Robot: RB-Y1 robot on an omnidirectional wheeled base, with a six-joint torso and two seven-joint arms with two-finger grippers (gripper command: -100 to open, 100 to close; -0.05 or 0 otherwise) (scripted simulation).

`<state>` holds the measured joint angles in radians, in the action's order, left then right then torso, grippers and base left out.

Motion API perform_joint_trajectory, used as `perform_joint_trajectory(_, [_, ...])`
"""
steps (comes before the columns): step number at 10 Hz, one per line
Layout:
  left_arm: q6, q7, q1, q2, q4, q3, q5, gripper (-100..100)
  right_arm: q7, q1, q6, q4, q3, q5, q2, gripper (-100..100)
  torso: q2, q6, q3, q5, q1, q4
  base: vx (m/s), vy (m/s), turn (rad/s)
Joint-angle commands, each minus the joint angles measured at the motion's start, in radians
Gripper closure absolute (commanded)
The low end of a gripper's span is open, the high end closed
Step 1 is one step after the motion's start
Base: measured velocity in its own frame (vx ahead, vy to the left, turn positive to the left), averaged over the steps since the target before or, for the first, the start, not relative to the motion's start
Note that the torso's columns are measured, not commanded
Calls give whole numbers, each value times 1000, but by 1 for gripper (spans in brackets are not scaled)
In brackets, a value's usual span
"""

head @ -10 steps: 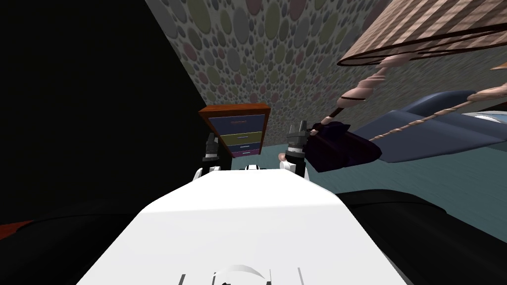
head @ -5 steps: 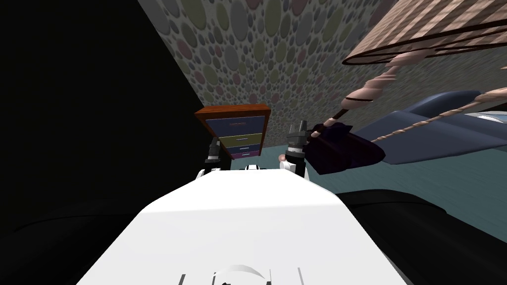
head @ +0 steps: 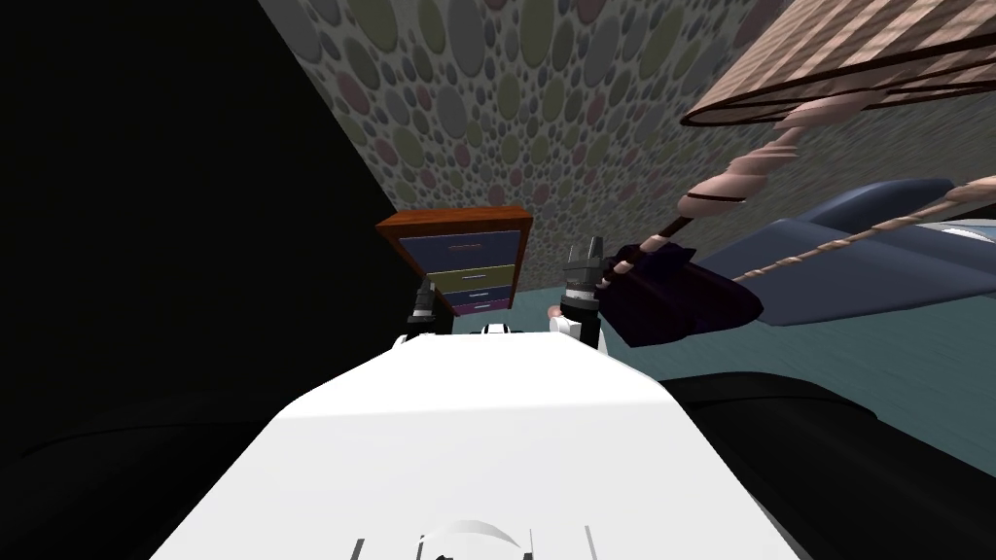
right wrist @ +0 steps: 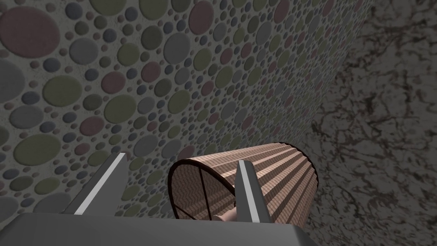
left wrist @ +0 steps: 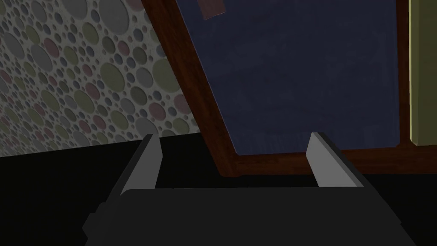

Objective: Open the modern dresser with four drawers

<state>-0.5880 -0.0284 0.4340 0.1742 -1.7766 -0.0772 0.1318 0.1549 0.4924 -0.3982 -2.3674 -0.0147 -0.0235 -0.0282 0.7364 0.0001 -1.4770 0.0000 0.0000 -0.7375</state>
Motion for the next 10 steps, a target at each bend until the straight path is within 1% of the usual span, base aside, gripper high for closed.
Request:
perform_joint_trajectory(1, [-33,-4,-9,9,69,-2,0,-100,0,0,0,0,0,0,0,0,1,0,0,0,0,0,78,-10,-3])
perform_joint_trajectory(5, [-84,-12,-22,9,184,-3,2,-100,0,0,0,0,0,0,0,0,2,0,1,0,0,-1,77,-12,-3])
perform_joint_trajectory(10, [-156,-23,-41,-5,335,-5,5,-100,0,0,0,0,0,0,0,0,2,0,1,0,0,0,90,-9,-3])
